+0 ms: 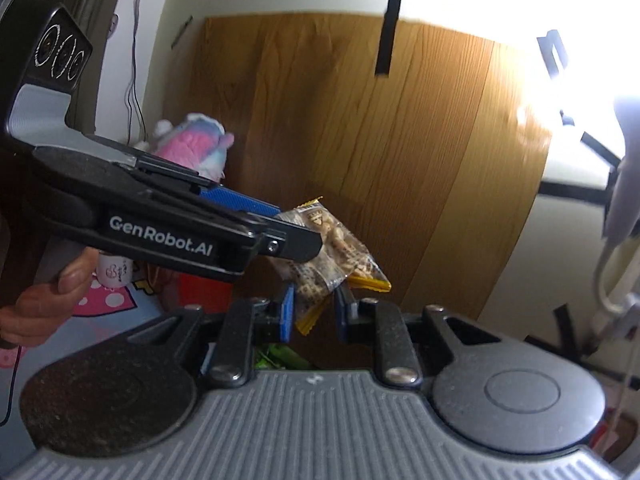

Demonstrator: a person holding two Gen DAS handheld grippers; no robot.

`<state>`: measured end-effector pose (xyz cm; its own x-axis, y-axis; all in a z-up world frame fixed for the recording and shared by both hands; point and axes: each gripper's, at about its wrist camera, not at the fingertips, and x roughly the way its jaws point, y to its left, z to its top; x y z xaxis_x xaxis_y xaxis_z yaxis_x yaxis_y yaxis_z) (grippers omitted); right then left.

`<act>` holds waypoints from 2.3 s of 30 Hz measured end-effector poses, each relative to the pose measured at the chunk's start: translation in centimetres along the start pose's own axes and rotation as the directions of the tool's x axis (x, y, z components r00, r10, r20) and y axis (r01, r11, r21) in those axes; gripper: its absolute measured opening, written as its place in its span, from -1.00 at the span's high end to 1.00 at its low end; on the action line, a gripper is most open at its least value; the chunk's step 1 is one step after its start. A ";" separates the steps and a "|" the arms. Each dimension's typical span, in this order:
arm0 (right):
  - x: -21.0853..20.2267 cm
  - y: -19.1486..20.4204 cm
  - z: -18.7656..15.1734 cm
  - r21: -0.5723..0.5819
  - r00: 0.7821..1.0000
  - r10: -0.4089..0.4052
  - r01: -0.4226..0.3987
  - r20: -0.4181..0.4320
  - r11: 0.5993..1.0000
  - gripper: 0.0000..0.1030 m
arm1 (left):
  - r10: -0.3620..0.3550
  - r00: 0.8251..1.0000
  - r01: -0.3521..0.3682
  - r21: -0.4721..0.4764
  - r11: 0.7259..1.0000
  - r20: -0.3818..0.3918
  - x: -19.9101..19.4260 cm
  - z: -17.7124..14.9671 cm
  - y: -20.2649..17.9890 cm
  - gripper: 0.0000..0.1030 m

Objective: Organize snacks
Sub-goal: 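Lift the nut bag with both grippers and carry it over the black tin, then lower the nut bag into the black tin with both grippers, then open both grippers and withdraw them up from the tin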

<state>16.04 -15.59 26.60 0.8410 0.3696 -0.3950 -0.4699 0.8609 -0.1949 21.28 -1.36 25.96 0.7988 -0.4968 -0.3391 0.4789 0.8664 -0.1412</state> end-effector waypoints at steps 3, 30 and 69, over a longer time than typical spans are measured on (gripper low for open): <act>2.2 -0.8 -1.0 0.017 1.000 0.014 -0.014 -0.026 1.000 0.53 | 0.000 1.000 -0.001 -0.012 1.000 -0.026 2.2 -0.9 1.0 0.14; 15.4 -2.9 -9.7 0.141 0.965 0.113 -0.080 -0.238 0.987 0.54 | 0.016 0.963 -0.044 -0.098 0.994 -0.269 15.3 -10.1 6.1 0.14; 15.7 -2.7 -12.7 0.236 0.979 0.090 -0.045 -0.183 0.971 0.00 | 0.208 0.939 -0.223 -0.025 0.975 -0.274 15.6 -12.3 6.7 -0.65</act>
<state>27.15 -16.56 9.50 0.7319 0.3757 -0.5685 -0.4309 0.9015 0.0410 32.48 -2.74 8.29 0.7501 -0.2731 -0.6022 0.2797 0.9563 -0.0853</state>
